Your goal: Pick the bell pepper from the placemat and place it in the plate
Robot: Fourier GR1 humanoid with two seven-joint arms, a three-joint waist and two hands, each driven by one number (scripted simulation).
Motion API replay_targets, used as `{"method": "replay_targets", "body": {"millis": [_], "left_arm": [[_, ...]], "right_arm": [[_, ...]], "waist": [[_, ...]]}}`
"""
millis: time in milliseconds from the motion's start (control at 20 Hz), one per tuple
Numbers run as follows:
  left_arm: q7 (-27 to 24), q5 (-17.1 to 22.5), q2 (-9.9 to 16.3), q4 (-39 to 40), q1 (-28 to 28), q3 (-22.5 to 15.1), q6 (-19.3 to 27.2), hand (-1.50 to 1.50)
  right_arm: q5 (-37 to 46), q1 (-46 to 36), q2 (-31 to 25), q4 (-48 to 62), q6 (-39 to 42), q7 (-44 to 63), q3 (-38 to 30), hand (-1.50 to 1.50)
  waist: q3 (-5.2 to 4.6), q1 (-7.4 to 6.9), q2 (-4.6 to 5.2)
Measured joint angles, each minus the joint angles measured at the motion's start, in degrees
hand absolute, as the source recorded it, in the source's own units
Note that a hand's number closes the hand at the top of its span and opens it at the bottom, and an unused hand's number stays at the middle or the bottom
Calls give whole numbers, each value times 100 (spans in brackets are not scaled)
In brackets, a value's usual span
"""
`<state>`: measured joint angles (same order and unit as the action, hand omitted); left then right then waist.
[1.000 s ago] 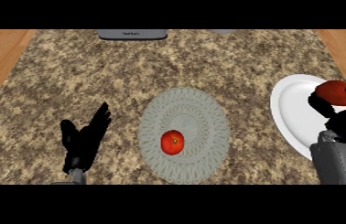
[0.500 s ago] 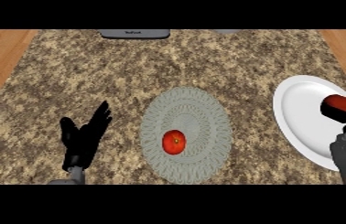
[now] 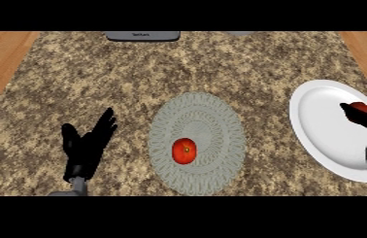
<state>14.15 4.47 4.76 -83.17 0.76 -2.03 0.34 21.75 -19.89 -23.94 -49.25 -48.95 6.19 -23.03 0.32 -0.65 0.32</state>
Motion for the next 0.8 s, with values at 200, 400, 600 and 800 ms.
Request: {"method": "replay_targets", "body": {"millis": [200,400,600,800], "left_arm": [[-40,1,-36,-31,66,-5,11,0],[-117,-34,-35,-3,97,21,23,0],[-114,-29,-18,29,74,80,28,0],[-142,-28,6,7,107,105,-7,0]], "right_arm": [[-903,81,161,-109,28,-1235,-596,-150],[-1648,470,348,-510,376,-1838,-1014,-150],[-2202,1126,604,-1262,1048,-2065,-1098,-150],[-2592,1968,788,-2046,1761,-2185,-1099,-150]], "waist": [[-6,26,-11],[-16,80,-37],[-21,119,-55],[-28,131,-57]]}}
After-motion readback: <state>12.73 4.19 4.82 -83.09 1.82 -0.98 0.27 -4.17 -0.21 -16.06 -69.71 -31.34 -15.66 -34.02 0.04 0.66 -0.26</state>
